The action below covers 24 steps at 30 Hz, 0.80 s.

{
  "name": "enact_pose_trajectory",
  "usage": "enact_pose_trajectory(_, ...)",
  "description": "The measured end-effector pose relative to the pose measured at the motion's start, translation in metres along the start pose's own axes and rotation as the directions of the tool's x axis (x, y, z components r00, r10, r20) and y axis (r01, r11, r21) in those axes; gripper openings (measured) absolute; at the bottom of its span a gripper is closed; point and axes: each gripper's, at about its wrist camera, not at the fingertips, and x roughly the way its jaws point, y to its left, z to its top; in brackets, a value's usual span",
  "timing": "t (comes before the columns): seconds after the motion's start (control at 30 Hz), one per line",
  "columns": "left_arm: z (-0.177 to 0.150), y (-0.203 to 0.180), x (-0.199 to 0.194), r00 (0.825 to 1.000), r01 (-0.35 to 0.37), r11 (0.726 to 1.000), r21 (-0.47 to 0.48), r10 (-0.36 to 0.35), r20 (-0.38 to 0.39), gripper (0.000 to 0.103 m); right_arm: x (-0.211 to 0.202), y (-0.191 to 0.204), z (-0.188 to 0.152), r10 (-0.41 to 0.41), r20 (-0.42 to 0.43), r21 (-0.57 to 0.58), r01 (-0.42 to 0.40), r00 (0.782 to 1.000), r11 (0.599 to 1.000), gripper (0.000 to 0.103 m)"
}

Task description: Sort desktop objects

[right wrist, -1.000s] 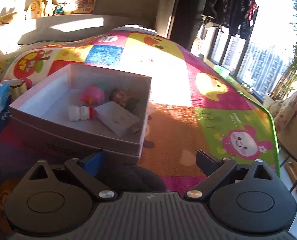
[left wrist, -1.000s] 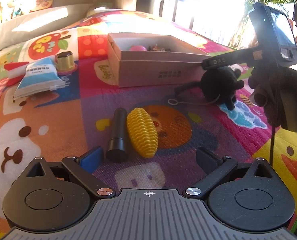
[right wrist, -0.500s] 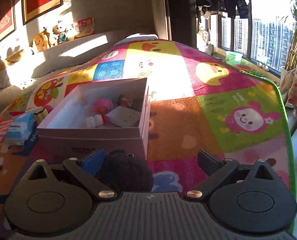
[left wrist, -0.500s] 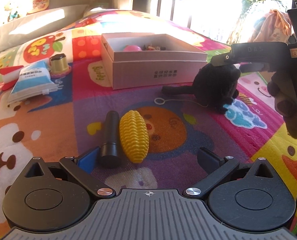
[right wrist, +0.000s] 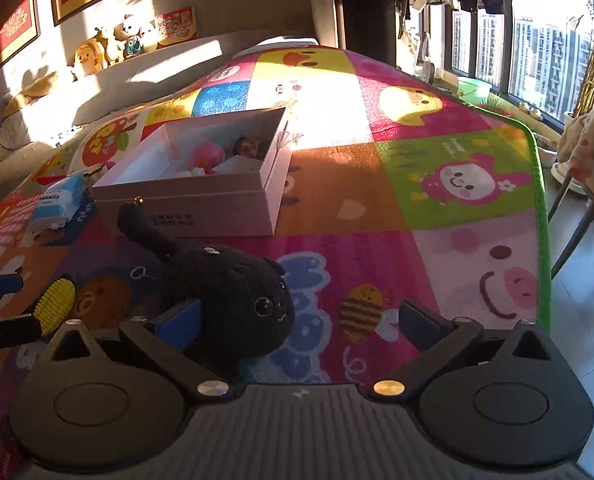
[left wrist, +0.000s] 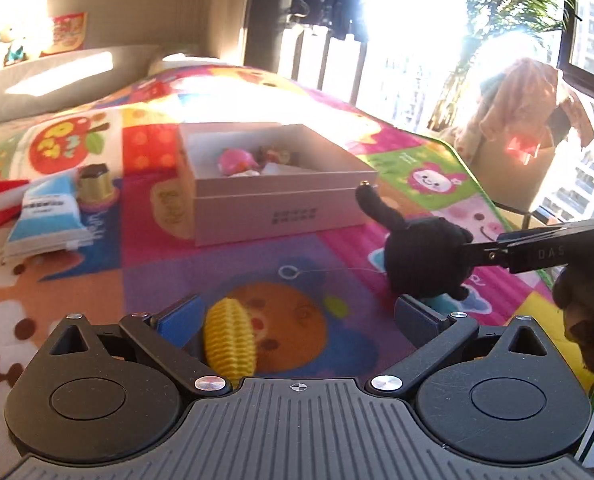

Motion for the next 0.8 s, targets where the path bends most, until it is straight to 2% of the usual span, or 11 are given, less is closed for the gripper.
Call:
enact_pose_trajectory(0.13,0.006,-0.023,0.008,0.999,0.040,0.997,0.072,-0.040,-0.007,0.103,0.002,-0.001,-0.011,0.015,-0.028,0.014,-0.015,0.999,1.000,0.103)
enact_pose_trajectory(0.3,-0.002,-0.031,0.009,1.000,0.012,0.993,0.118,-0.009,-0.028,0.103,0.007,0.005,-0.034,-0.064,-0.067,-0.059,0.061,0.996,0.996,0.103)
enact_pose_trajectory(0.5,-0.017,-0.011,0.002,0.997,-0.020,0.998,0.052,0.023,-0.073,0.103,-0.001,0.009,-0.047,-0.013,-0.088,-0.037,0.010,0.996,0.999,0.103)
enact_pose_trajectory(0.67,-0.023,0.008,-0.002,0.993,0.002,0.999,-0.039,-0.007,-0.118,0.103,0.000,0.025,-0.048,0.028,-0.079,-0.018,-0.029,0.996,0.999,0.103)
enact_pose_trajectory(0.8,-0.022,0.013,0.005,0.992,-0.005,0.997,-0.077,-0.005,-0.123,0.103,0.008,0.041,-0.049,-0.031,-0.066,-0.066,0.026,0.997,0.997,0.103)
